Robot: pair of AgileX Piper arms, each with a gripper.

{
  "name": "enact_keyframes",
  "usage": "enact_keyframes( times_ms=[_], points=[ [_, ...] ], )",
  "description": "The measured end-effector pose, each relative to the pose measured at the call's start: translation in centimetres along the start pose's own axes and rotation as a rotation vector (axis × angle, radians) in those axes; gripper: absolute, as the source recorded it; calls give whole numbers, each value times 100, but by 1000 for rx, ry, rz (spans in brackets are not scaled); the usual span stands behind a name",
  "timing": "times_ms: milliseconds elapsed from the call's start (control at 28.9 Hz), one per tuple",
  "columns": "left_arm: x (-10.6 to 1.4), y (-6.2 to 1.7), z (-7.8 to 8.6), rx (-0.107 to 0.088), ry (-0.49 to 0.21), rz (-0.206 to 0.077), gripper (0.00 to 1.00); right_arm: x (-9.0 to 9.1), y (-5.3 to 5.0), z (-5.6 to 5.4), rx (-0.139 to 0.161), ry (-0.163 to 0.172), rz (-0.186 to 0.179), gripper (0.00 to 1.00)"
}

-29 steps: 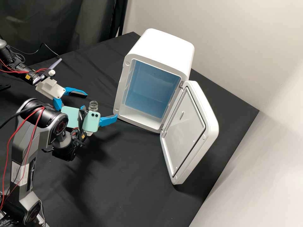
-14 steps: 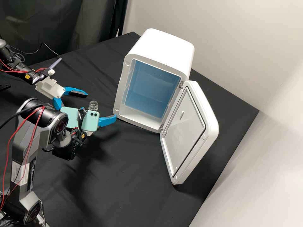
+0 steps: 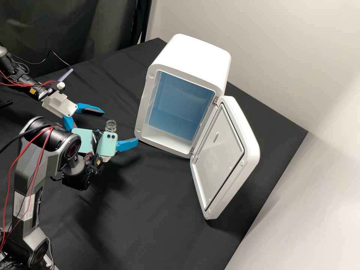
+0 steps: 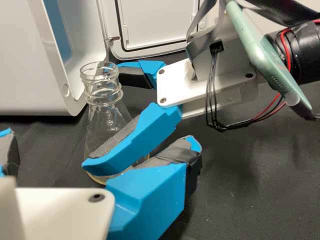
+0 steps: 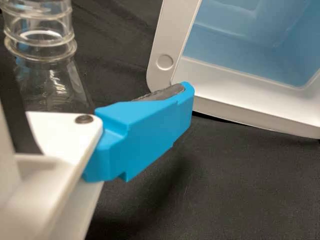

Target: Place the flask in the incubator

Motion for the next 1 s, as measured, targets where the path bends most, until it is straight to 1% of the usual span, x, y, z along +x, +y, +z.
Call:
enact_keyframes(
  times_ms=[35,69,104,726,1002],
  points=[
    [0,-2,4,5,-4,-2,100,0,-2,1,0,-1,-2,100],
    [0,-2,6,5,-7,-3,100,0,-2,1,0,-1,-2,100],
    [0,-3,8,7,-8,-3,100,0,-2,1,0,-1,-2,0],
    [0,-3,8,7,-8,-3,100,3,-14,8,1,-4,-6,0],
    [0,-3,8,7,-8,-3,100,3,-17,4,-3,1,-10,0]
  ],
)
